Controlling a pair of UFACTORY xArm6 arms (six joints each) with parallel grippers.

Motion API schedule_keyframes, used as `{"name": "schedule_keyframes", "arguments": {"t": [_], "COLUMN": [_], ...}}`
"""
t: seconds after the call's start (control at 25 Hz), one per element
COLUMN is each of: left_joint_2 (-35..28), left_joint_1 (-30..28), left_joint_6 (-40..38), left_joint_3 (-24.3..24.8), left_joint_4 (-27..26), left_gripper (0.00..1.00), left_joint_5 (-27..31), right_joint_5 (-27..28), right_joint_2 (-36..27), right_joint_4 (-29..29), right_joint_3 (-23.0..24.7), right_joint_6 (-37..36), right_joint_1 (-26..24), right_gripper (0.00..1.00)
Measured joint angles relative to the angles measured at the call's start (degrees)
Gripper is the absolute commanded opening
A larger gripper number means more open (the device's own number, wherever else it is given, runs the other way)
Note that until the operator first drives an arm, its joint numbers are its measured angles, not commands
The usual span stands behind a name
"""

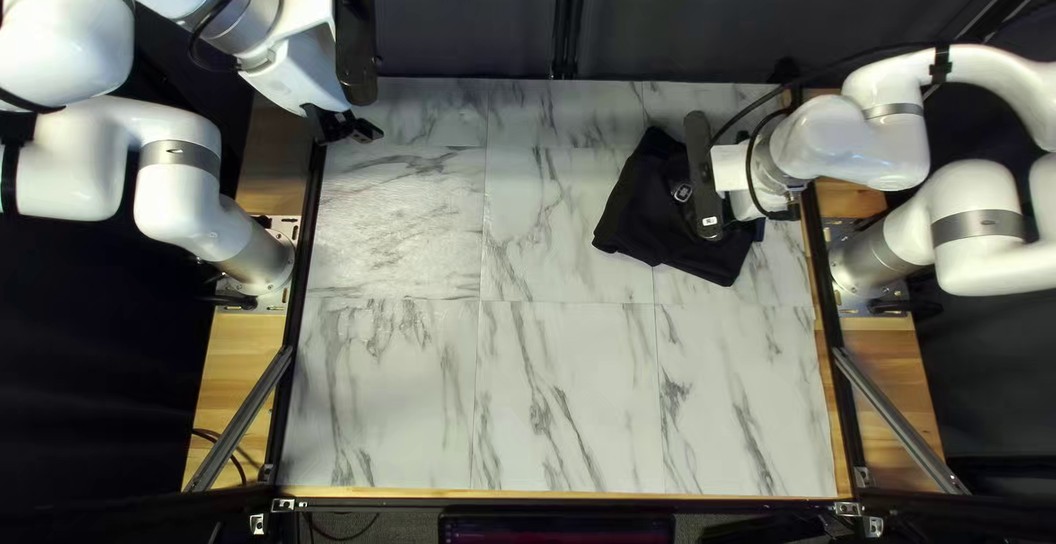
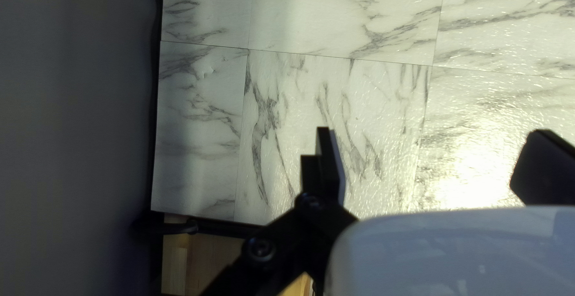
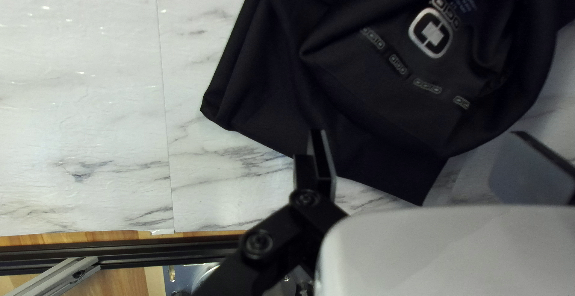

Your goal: Fold t-shirt

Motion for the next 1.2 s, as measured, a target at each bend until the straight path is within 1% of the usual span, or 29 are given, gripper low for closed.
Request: {"name": "schedule_keyframes", "arguments": {"t": [0.12, 0.2, 0.28, 0.4, 0.52, 0.84, 0.92, 1.08, 1.2], "left_joint_2": [0.0, 0.0, 0.0, 0.0, 0.0, 0.0, 0.0, 0.0, 0.0], "left_joint_1": [0.0, 0.0, 0.0, 0.0, 0.0, 0.0, 0.0, 0.0, 0.0], "left_joint_6": [0.0, 0.0, 0.0, 0.0, 0.0, 0.0, 0.0, 0.0, 0.0], "left_joint_3": [0.0, 0.0, 0.0, 0.0, 0.0, 0.0, 0.0, 0.0, 0.0], "left_joint_4": [0.0, 0.0, 0.0, 0.0, 0.0, 0.0, 0.0, 0.0, 0.0], "left_gripper": [1.00, 1.00, 1.00, 1.00, 1.00, 1.00, 1.00, 1.00, 1.00], "left_joint_5": [0.0, 0.0, 0.0, 0.0, 0.0, 0.0, 0.0, 0.0, 0.0], "right_joint_5": [-0.4, -1.2, -2.2, -2.9, -2.7, -3.0, -5.7, -14.3, -17.2], "right_joint_2": [-0.5, -1.1, -1.5, 0.0, 2.4, 2.8, 3.4, 4.9, 6.3], "right_joint_4": [-0.2, -0.5, -1.0, -2.7, -4.3, -4.9, -5.5, -8.1, -10.7], "right_joint_3": [0.7, 1.5, 2.2, 2.2, 1.2, 1.4, 3.0, 7.8, 9.1], "right_joint_6": [-1.5, -6.7, -13.8, -22.8, -28.1, -29.2, -29.7, -31.9, -33.1], "right_joint_1": [-0.5, -1.6, -2.5, -2.6, -1.3, -1.1, -1.3, -1.6, -1.3], "right_gripper": [1.00, 1.00, 1.00, 1.00, 1.00, 1.00, 1.00, 1.00, 1.00]}}
